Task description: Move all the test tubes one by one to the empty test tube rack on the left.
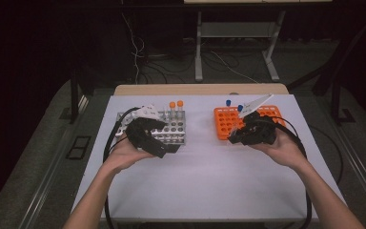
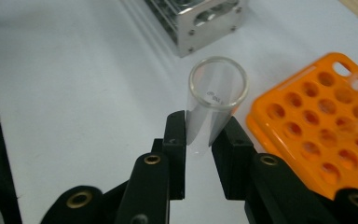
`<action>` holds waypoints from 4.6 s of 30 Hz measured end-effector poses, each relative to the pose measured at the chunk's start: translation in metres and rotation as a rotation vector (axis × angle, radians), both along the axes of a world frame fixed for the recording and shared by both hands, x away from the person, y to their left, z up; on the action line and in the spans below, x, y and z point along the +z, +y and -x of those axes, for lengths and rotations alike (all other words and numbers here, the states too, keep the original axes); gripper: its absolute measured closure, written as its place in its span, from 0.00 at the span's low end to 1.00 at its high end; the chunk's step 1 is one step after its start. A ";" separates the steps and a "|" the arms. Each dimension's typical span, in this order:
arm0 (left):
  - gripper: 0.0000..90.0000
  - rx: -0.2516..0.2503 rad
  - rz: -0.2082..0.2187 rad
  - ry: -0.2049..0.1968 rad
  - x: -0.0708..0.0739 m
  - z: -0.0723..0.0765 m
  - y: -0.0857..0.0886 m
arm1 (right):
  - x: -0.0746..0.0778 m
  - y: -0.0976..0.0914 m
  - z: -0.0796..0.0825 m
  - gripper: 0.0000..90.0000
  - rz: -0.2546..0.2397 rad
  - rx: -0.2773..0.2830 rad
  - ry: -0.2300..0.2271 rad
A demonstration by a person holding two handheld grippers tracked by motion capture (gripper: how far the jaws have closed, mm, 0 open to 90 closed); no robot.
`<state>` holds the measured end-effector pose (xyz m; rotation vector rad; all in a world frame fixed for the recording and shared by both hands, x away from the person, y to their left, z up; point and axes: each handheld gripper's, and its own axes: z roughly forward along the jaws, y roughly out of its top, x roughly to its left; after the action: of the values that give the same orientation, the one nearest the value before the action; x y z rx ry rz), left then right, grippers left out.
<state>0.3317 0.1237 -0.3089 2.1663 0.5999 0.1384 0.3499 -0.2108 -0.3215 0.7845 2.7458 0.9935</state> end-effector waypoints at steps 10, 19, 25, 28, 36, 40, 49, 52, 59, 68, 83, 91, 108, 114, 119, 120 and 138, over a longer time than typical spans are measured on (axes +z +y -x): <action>0.06 -0.049 -0.021 -0.006 0.008 0.000 -0.008 | -0.003 0.030 0.007 0.83 0.017 0.086 0.011; 0.14 -0.117 -0.059 -0.006 0.015 0.000 -0.020 | -0.006 0.057 0.013 0.83 0.038 0.162 0.029; 0.20 -0.170 -0.090 -0.005 0.018 0.001 -0.030 | -0.005 0.070 0.017 0.83 0.033 0.201 0.029; 0.24 -0.196 -0.100 0.002 0.019 0.001 -0.035 | -0.006 0.078 0.020 0.83 0.038 0.222 0.030; 0.37 -0.260 -0.142 0.019 0.018 -0.001 -0.046 | -0.008 0.097 0.026 0.83 0.039 0.275 0.037; 0.45 -0.285 -0.150 0.033 0.016 -0.001 -0.047 | -0.010 0.105 0.028 0.83 0.041 0.297 0.038; 0.64 -0.363 -0.195 0.059 0.010 0.000 -0.051 | -0.011 0.114 0.031 0.83 0.027 0.317 0.040; 0.70 -0.374 -0.201 0.061 0.009 0.001 -0.052 | -0.011 0.115 0.031 0.83 0.020 0.322 0.038; 0.82 -0.400 -0.207 0.058 0.008 0.001 -0.053 | -0.011 0.115 0.031 0.83 0.010 0.323 0.041; 0.83 -0.389 -0.201 0.060 0.009 0.000 -0.050 | -0.012 0.113 0.030 0.80 -0.012 0.309 0.052; 0.83 -0.294 -0.180 0.037 0.022 -0.013 -0.025 | -0.011 0.082 0.025 0.41 -0.086 0.195 0.034; 0.83 -0.245 -0.187 0.026 0.030 -0.023 -0.013 | -0.014 0.060 0.025 0.12 -0.129 0.112 0.045; 0.83 -0.117 -0.203 0.005 0.045 -0.051 0.017 | -0.018 0.018 0.028 0.00 -0.187 0.020 0.042; 0.83 -0.067 -0.205 0.004 0.048 -0.068 0.028 | -0.020 0.008 0.027 0.00 -0.187 -0.004 0.043; 0.83 -0.025 -0.196 -0.007 0.047 -0.082 0.034 | -0.020 0.002 0.026 0.00 -0.180 -0.017 0.043; 0.83 -0.017 -0.196 -0.004 0.046 -0.086 0.036 | -0.020 0.002 0.026 0.00 -0.180 -0.019 0.040; 0.83 0.122 -0.180 0.027 0.013 -0.138 0.049 | -0.032 -0.014 0.025 0.00 -0.182 -0.046 0.060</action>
<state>0.4697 0.1729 -0.2956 2.3078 0.7610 0.2369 0.3248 -0.2246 -0.3536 0.9137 2.7003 1.2436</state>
